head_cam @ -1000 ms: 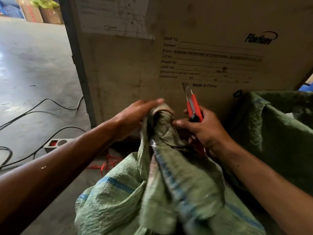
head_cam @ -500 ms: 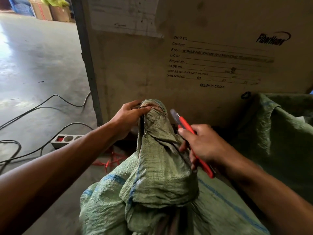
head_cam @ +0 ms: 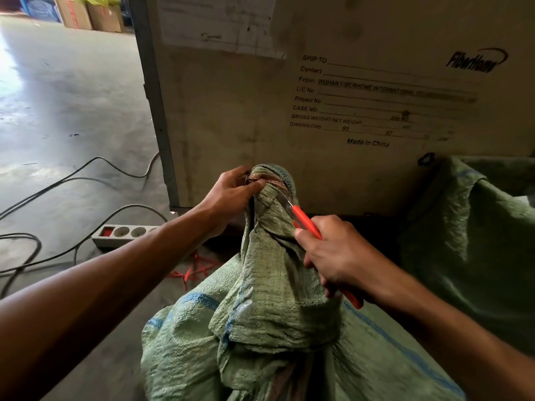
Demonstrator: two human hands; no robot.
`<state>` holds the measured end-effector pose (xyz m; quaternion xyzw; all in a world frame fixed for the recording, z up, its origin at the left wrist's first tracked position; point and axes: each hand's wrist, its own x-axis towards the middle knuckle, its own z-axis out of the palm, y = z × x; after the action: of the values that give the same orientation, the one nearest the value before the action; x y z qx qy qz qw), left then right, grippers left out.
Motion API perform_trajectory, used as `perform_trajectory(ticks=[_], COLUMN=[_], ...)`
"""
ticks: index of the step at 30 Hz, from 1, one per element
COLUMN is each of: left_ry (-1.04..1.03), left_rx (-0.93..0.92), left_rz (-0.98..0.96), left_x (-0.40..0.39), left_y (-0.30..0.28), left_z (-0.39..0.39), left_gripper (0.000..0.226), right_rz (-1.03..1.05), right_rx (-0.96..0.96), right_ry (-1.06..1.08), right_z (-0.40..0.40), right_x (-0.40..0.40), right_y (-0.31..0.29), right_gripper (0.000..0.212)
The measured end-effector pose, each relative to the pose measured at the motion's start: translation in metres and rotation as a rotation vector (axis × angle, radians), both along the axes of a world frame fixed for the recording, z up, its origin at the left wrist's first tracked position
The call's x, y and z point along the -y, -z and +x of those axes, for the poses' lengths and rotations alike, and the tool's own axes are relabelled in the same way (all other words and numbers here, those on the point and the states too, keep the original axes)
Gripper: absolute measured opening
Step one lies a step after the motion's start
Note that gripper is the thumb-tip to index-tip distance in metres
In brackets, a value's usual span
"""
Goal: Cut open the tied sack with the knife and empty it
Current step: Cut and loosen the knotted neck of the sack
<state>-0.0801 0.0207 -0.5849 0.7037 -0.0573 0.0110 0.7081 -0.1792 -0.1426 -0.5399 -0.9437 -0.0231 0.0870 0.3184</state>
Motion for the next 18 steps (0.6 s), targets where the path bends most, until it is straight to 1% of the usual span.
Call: perform_trajectory(ticks=[3, 6, 9, 12, 15, 18], left_ry=[0.011, -0.005, -0.035, -0.113, -0.199, -0.199], left_rx=[0.033, 0.081, 0.114, 0.133, 0.102, 0.093], left_rz=[0.029, 0.067, 0.129, 0.189, 0.176, 0.181], left_x=[-0.002, -0.001, 0.001, 0.001, -0.004, -0.007], left_y=[0.001, 0.002, 0.004, 0.004, 0.004, 0.006], left_z=[0.000, 0.001, 0.001, 0.003, 0.008, 0.008], left_gripper=[0.024, 0.018, 0.019, 0.020, 0.020, 0.020], right_rz=[-0.044, -0.180, -0.242, -0.281, -0.317, -0.341], right_rx=[0.033, 0.122, 0.136, 0.106, 0.036, -0.051], right_ry=[-0.022, -0.080, -0.100, -0.126, -0.160, -0.156], right_z=[0.002, 0.007, 0.011, 0.010, 0.005, 0.000], right_x=[-0.001, -0.002, -0.001, 0.000, 0.001, 0.003], right_y=[0.003, 0.008, 0.010, 0.011, 0.018, 0.021], right_gripper=[0.030, 0.035, 0.036, 0.031, 0.033, 0.028])
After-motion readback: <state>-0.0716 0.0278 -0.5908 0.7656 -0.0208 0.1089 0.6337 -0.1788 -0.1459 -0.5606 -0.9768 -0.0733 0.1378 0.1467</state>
